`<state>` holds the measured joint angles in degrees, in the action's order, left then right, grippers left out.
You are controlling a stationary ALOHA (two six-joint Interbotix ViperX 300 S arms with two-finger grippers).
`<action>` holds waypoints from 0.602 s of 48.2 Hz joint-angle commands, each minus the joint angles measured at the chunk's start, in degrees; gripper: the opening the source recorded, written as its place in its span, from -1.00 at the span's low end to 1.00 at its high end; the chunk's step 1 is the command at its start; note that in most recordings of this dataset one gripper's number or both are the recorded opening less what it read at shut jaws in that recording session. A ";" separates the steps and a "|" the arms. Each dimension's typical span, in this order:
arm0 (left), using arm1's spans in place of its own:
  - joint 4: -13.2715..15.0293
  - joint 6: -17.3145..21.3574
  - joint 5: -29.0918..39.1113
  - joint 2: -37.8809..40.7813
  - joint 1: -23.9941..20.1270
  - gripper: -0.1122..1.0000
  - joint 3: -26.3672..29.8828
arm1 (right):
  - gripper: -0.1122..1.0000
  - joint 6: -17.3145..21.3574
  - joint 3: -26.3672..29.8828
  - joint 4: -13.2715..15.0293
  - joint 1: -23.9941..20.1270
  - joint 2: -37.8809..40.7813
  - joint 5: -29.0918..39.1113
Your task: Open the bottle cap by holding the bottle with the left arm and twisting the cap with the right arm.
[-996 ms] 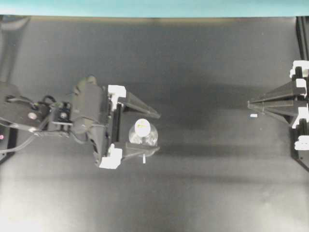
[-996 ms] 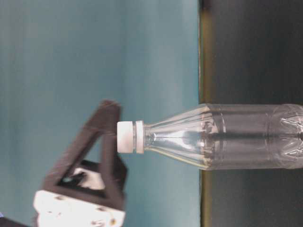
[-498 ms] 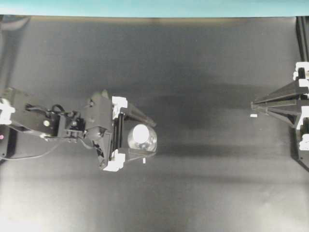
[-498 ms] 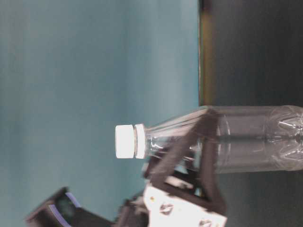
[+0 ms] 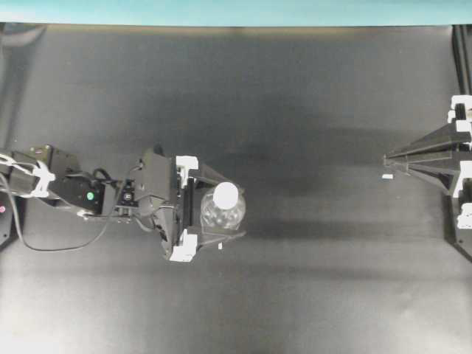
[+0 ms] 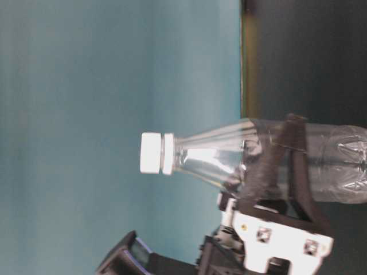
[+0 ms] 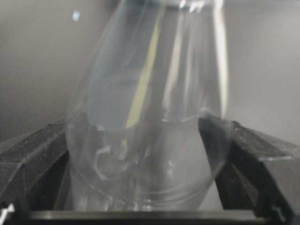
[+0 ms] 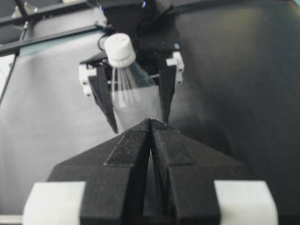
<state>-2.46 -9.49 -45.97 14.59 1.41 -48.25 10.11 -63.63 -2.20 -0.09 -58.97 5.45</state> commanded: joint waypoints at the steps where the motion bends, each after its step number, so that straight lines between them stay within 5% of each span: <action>1: -0.09 -0.18 0.53 0.97 0.35 0.96 -0.18 | -0.78 0.53 1.14 -0.09 0.53 0.35 -0.09; 29: -0.09 -0.09 2.02 0.44 1.14 0.85 0.26 | -0.78 0.70 1.23 -0.18 0.44 0.26 0.44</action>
<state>-2.46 -9.49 -43.68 15.91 2.11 -48.69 10.28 -63.63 -2.20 -0.09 -58.97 5.80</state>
